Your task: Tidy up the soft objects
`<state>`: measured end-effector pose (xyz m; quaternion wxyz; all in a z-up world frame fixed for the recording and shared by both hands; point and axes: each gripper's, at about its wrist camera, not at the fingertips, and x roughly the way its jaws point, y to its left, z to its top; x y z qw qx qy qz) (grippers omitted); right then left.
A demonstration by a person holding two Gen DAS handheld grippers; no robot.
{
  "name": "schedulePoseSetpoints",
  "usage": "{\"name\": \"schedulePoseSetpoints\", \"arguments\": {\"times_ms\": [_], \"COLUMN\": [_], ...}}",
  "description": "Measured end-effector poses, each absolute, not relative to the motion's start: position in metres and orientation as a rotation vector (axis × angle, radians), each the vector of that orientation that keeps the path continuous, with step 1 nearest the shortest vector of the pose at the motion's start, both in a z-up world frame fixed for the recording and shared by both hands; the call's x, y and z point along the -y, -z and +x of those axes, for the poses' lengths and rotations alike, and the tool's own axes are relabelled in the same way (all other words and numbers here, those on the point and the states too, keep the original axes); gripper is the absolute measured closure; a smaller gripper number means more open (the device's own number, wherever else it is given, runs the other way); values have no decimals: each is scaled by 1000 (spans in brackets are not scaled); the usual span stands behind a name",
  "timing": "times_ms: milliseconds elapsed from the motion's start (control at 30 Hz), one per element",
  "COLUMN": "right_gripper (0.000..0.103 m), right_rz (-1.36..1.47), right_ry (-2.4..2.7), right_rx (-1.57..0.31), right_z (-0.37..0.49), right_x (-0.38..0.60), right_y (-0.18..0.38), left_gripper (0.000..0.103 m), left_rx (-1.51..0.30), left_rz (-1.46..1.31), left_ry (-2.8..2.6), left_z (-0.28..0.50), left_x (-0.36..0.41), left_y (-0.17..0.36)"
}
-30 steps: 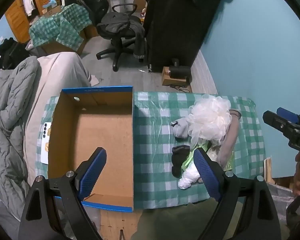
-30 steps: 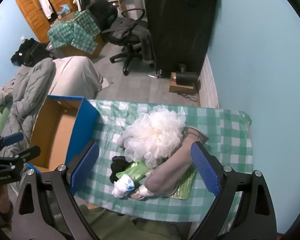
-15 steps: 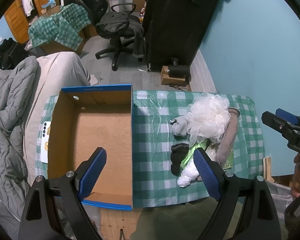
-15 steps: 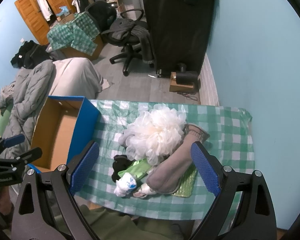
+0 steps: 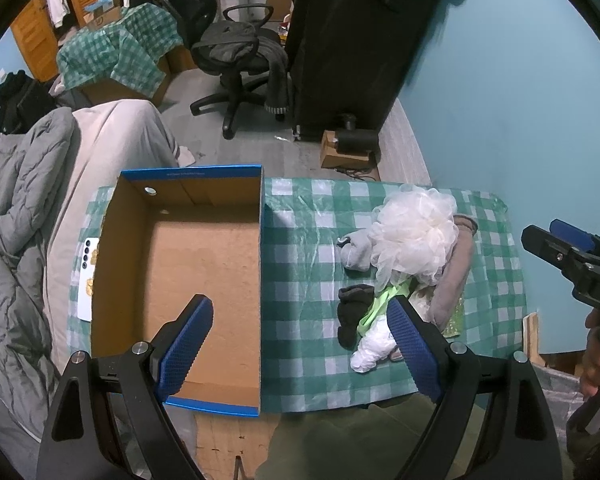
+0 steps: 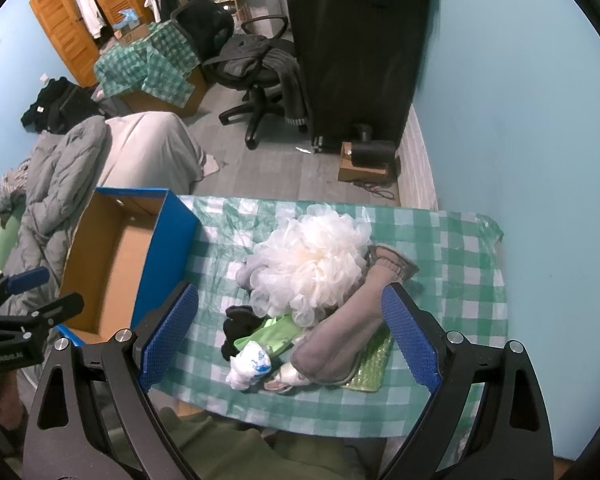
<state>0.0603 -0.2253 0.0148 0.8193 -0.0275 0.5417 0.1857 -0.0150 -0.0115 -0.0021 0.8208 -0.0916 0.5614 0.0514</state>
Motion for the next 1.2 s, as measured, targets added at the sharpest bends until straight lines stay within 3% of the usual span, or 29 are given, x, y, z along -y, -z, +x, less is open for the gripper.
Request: {"name": "schedulePoseSetpoints", "arguments": {"times_ms": [1200], "right_gripper": [10], "right_rz": [-66], "right_ry": [-396], "right_rx": [-1176], "right_z": [70], "right_x": [232], "right_y": [3], "left_gripper": [13], "left_rx": [-1222], "left_rz": [-184], "left_ry": [-92], "left_z": [-8], "left_x": [22], "left_y": [13]}}
